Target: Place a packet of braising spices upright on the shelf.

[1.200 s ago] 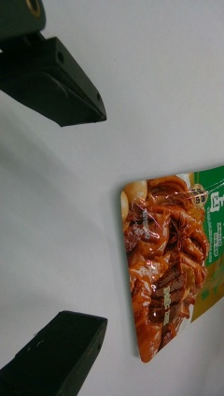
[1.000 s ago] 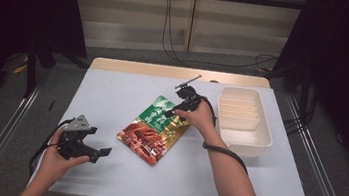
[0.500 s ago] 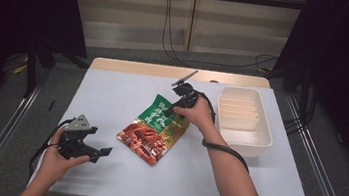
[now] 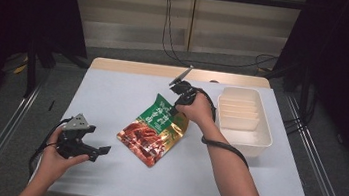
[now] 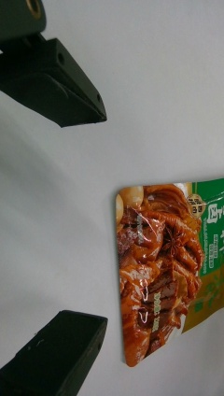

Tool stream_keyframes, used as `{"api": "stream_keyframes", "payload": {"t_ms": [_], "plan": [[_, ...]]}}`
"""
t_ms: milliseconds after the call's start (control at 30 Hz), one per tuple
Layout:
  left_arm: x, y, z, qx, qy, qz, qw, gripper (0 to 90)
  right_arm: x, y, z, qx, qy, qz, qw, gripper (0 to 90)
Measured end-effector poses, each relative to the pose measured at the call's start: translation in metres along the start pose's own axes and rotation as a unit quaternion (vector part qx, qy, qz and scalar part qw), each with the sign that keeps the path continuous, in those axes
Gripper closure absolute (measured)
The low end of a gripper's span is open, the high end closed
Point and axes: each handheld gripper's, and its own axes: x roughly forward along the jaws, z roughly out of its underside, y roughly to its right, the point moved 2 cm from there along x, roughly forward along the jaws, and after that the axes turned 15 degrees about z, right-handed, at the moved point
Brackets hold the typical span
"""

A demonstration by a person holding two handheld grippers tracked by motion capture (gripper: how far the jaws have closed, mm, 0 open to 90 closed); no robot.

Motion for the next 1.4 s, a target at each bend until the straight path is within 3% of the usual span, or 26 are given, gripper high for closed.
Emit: {"api": "stream_keyframes", "payload": {"t_ms": [300, 667, 1400], "plan": [[0.0, 0.001, -0.001, 0.001, 0.005, 0.0, 1.0, 3.5, -0.025, 0.003, -0.002, 0.01, -0.013, -0.019, 0.9997, 90.0], [0.0, 0.001, -0.001, 0.0, 0.006, 0.002, 1.0, 3.5, -0.062, 0.004, -0.01, 0.01, -0.031, -0.015, 0.9994, 90.0], [0.001, 0.002, -0.001, -0.006, 0.014, 0.007, 0.9999, 3.6, -0.136, -0.01, -0.029, -0.033, -0.046, 0.015, 0.9983, 90.0]]}}
